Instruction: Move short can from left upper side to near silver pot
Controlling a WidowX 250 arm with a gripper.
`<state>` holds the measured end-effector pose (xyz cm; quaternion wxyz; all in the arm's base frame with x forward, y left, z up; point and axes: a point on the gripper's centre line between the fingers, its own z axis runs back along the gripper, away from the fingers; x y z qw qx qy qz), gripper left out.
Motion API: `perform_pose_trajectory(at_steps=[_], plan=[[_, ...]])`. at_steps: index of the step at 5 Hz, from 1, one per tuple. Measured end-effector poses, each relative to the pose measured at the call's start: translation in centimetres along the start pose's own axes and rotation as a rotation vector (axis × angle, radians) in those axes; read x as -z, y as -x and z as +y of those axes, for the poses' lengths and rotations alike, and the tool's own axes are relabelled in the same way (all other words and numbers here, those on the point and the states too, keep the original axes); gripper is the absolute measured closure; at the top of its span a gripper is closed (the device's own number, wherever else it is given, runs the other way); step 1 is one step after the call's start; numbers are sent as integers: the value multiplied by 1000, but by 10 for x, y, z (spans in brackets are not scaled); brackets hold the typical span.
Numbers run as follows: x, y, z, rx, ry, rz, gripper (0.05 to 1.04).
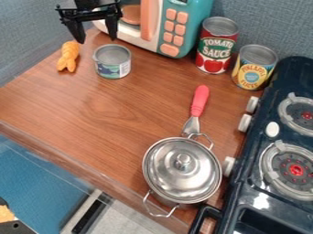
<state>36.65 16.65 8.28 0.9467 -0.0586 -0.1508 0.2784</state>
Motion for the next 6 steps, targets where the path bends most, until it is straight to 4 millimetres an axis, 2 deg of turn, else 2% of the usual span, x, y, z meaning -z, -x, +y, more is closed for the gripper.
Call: perform_pose_trajectory(at_steps=[1, 2, 4, 5, 6], plan=[[13, 5, 3, -9, -2, 38, 83], [15, 3, 1, -13, 4, 50, 83], [19, -27, 9, -96, 21, 12, 83], [23, -36, 7, -95, -7, 1, 83], [35, -39, -2, -84, -29, 16, 83]])
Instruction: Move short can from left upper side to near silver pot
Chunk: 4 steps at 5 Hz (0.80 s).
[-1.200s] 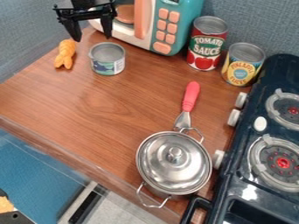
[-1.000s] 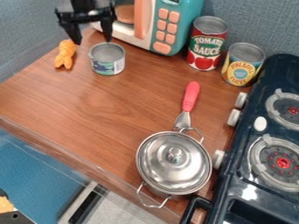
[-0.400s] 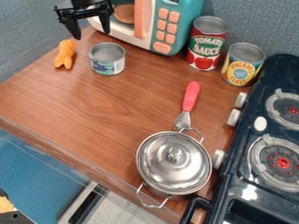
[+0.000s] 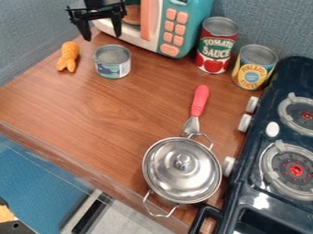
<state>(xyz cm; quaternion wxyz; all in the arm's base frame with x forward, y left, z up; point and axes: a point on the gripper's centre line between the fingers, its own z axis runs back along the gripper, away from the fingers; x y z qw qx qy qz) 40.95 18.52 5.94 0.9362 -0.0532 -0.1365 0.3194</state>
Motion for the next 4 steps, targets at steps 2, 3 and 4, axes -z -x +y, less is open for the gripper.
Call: perform_pose_trajectory(at_steps=[2, 3, 4], plan=[[15, 1, -10, -23, -43, -10, 83], [18, -1, -18, -28, -41, -30, 83], [24, 5, -22, -38, -61, -19, 83]])
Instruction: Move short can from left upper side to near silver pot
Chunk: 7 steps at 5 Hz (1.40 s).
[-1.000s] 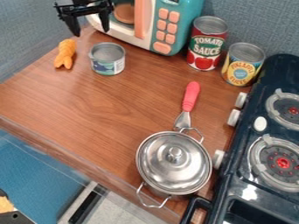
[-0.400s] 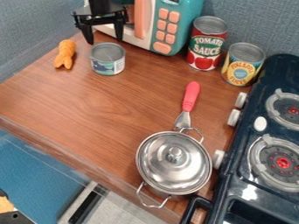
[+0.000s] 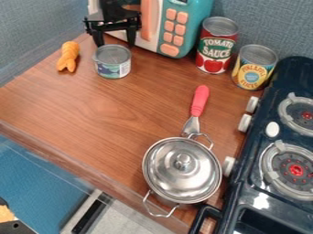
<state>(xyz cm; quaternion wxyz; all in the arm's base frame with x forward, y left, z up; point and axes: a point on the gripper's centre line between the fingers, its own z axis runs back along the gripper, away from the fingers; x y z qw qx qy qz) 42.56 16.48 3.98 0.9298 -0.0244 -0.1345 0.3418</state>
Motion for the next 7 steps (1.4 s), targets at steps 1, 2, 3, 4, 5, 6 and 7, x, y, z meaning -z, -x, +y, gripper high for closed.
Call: perform_pose_trajectory(at_steps=[1, 2, 3, 4, 5, 6, 7], plan=[[11, 18, 7, -31, -21, 53, 83], [8, 36, 13, -58, -31, 74, 83], [2, 52, 16, -58, -24, 96, 83], [-7, 63, 20, -59, -26, 92, 83], [-14, 85, 18, 2, -42, 83, 83], [-21, 108, 13, 37, -38, 82, 83], [-18, 127, 15, 58, -40, 93, 83]])
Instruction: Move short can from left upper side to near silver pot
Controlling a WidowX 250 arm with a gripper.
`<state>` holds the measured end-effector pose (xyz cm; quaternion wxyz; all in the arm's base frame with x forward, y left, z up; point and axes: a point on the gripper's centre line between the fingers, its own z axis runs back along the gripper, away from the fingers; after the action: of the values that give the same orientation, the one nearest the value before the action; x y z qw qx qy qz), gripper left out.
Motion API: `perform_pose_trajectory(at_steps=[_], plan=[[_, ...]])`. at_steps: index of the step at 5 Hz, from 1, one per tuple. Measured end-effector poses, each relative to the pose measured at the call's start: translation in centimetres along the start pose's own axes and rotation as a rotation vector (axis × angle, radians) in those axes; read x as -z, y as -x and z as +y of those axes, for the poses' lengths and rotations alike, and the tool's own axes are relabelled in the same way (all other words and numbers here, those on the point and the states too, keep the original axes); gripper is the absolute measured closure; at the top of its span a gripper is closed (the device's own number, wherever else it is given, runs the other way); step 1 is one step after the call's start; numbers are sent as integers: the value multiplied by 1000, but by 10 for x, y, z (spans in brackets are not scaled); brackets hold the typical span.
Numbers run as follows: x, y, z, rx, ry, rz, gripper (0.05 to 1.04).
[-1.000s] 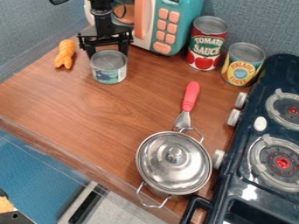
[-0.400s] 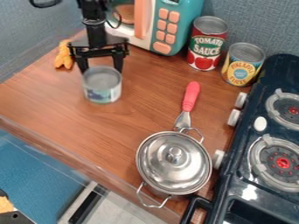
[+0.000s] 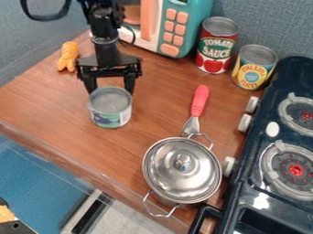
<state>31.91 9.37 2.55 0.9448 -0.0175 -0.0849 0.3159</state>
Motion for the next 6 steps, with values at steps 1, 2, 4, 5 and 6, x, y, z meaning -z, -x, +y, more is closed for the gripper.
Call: perform_pose_trajectory(at_steps=[1, 2, 4, 5, 6], plan=[[-4, 16, -5, 33, -7, -6, 83], [-6, 31, -8, 84, -17, -4, 83], [-13, 36, -12, 93, 12, -3, 83], [-17, 30, -11, 102, 2, -12, 83], [-39, 8, -9, 83, -1, -67, 83]])
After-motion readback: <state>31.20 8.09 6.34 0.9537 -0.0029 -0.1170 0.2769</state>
